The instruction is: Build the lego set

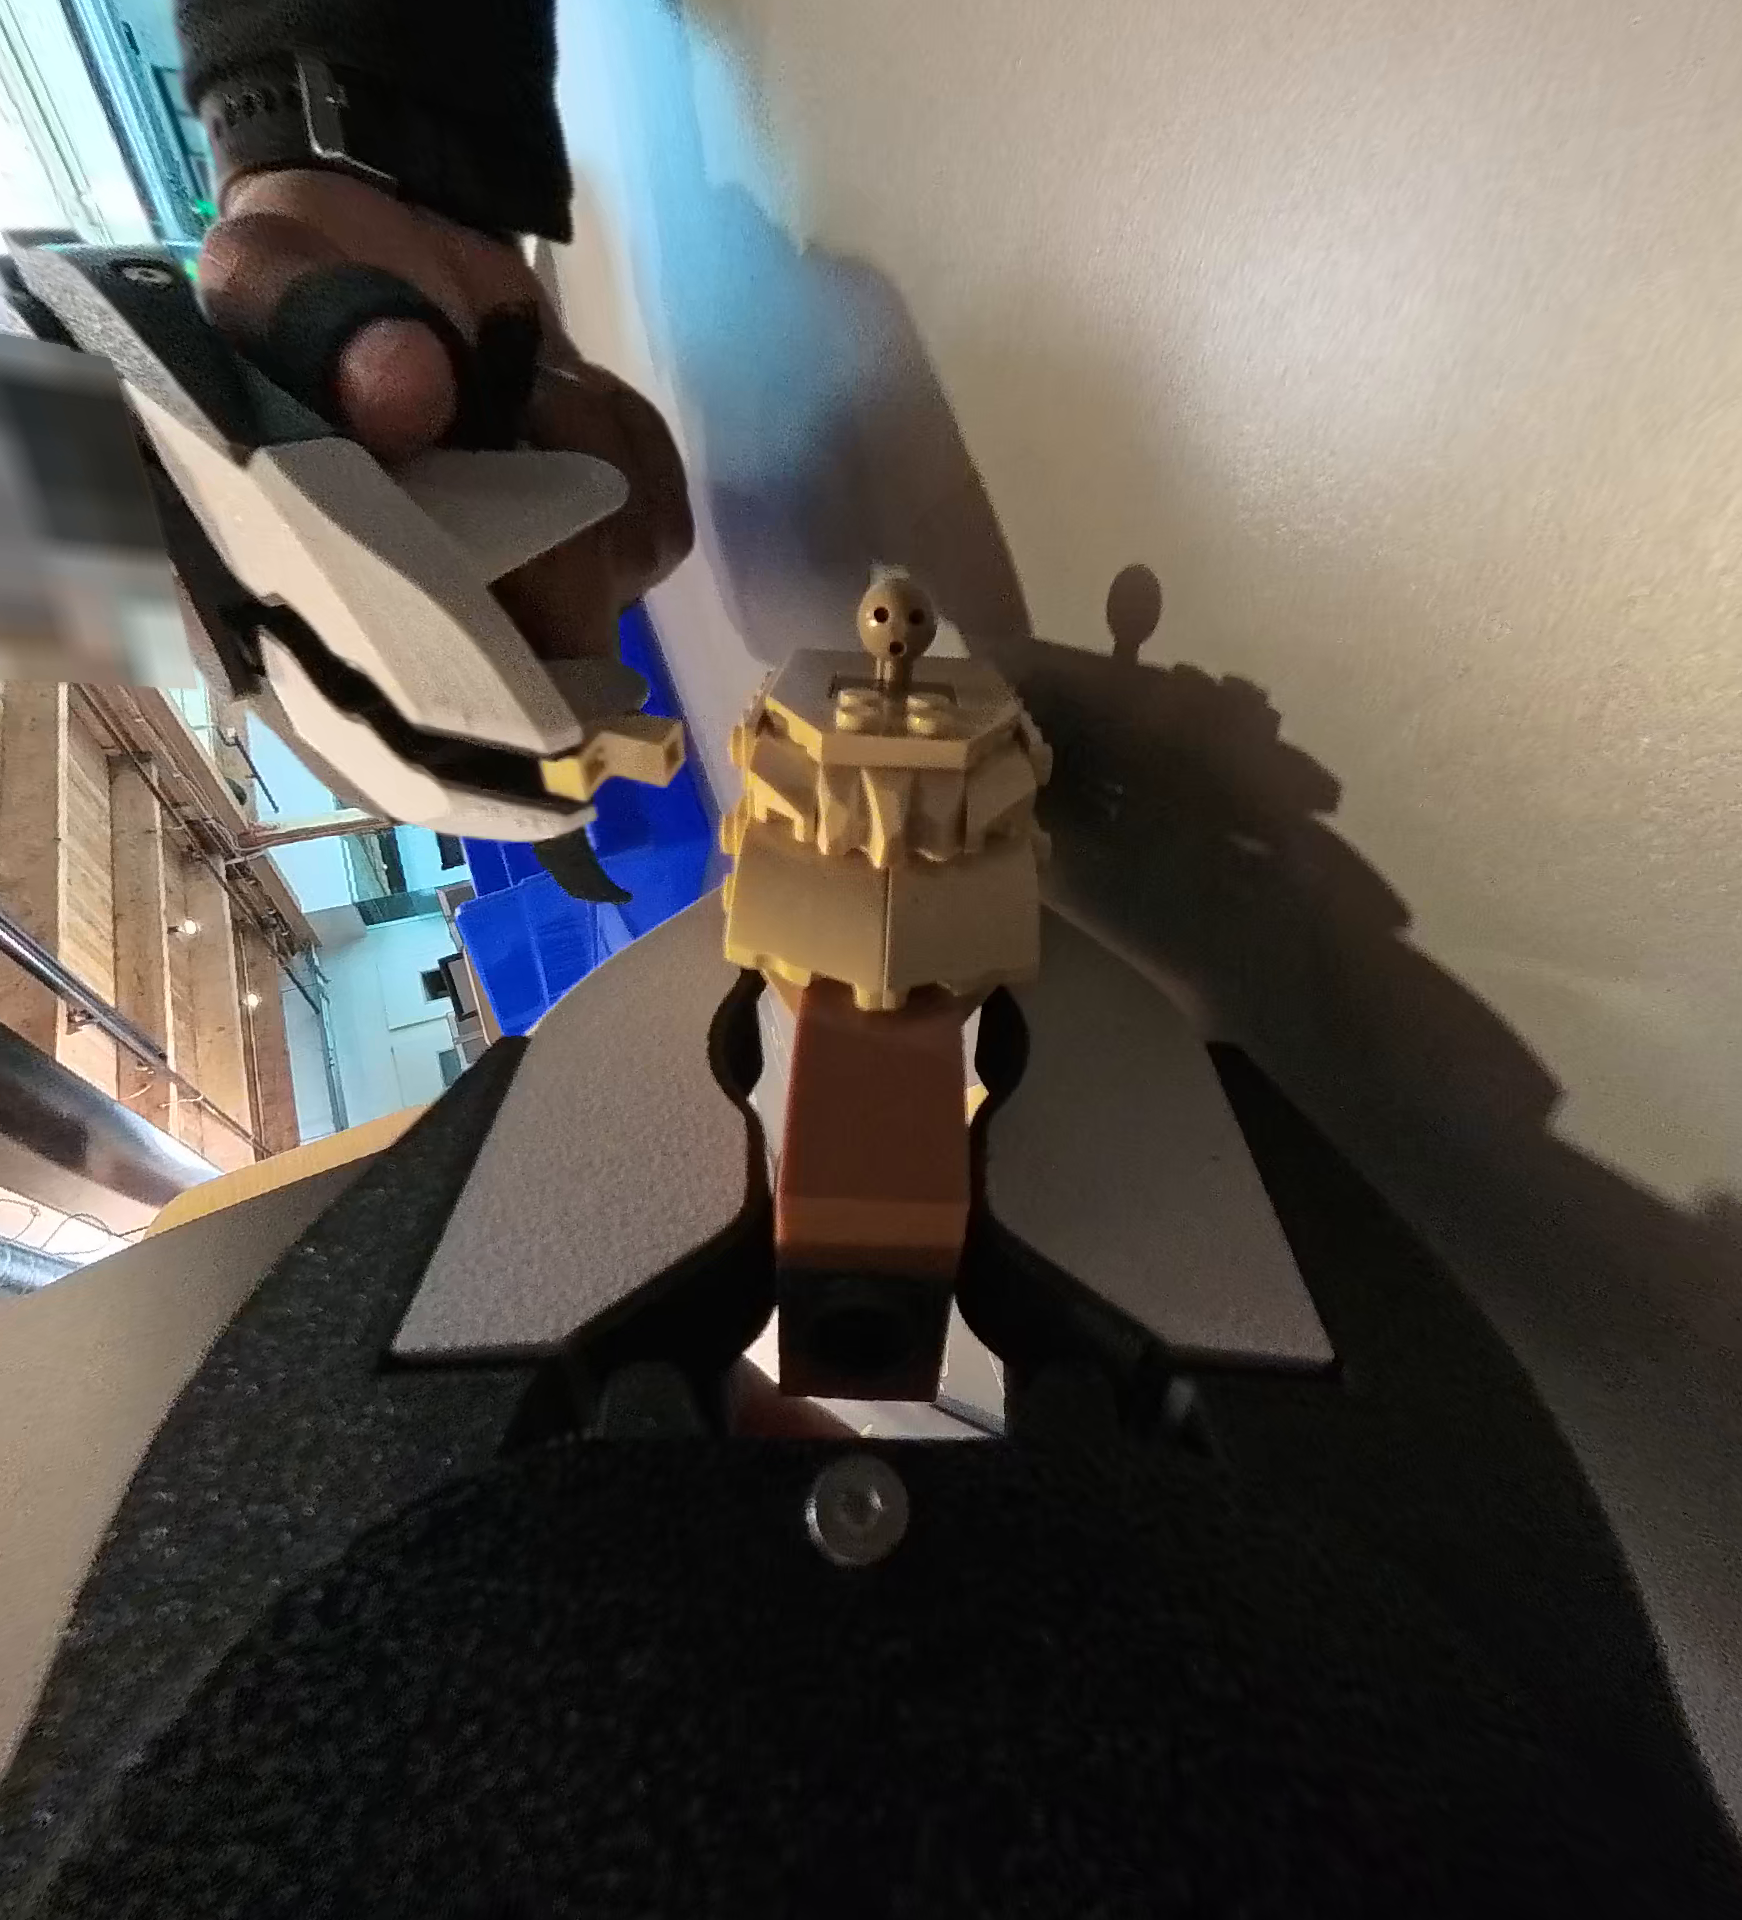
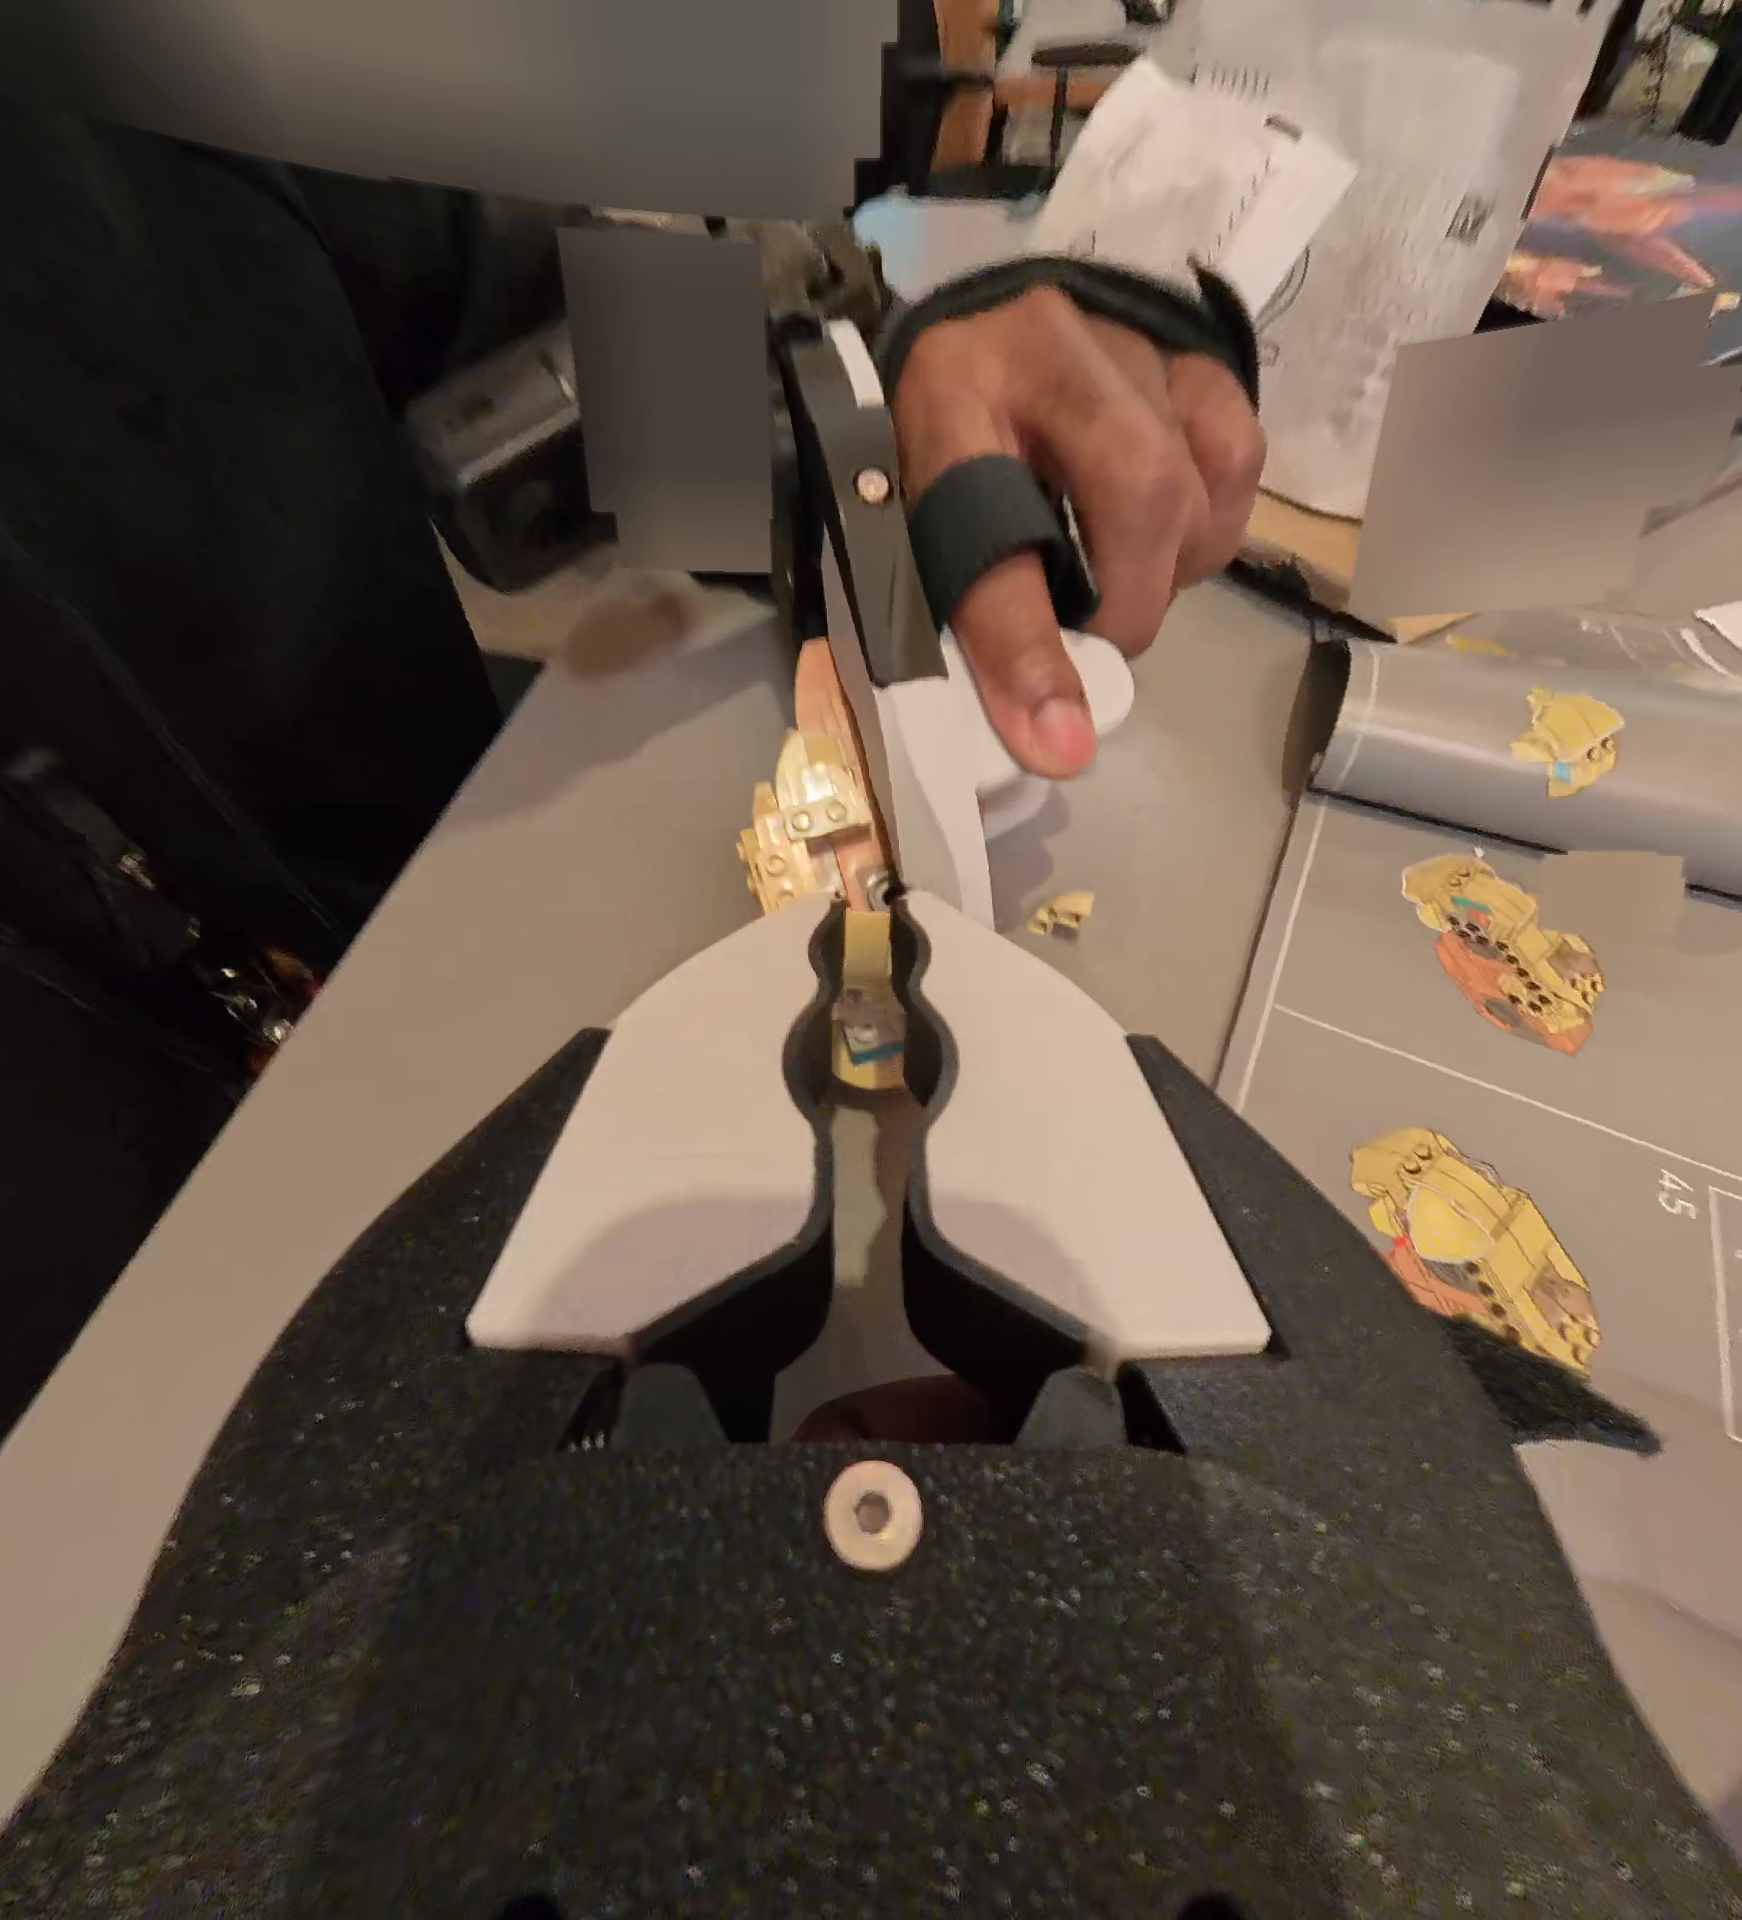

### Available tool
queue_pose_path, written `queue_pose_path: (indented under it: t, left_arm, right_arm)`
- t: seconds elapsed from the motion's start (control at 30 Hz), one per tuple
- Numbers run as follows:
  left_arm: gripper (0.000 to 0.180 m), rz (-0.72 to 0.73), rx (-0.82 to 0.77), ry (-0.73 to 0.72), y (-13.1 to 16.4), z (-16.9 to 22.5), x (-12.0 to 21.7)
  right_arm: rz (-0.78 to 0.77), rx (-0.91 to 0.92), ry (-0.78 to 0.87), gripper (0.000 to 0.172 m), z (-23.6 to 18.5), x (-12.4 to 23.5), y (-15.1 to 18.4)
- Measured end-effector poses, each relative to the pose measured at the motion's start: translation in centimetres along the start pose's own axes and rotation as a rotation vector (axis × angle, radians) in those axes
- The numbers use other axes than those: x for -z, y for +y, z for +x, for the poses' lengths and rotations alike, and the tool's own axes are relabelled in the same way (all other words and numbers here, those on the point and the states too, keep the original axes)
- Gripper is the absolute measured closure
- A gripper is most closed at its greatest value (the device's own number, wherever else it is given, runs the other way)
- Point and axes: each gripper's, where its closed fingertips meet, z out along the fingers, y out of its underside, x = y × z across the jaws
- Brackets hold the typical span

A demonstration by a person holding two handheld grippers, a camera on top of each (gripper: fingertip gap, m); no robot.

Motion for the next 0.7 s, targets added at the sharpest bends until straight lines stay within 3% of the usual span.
queue_pose_path:
  t: [0.47, 0.7]
  left_arm:
    - [0.143, 0.134, 0.151, -0.145, -1.1, -2.6, 1.2]
    - [0.143, 0.140, 0.157, -0.163, -1.2, -2.9, 1.4]
  right_arm:
    - [0.191, -0.158, -0.084, 0.164, -0.1, 0.6, -1.5]
    - [0.185, -0.138, -0.066, 0.164, -0.1, 1.1, -1.8]
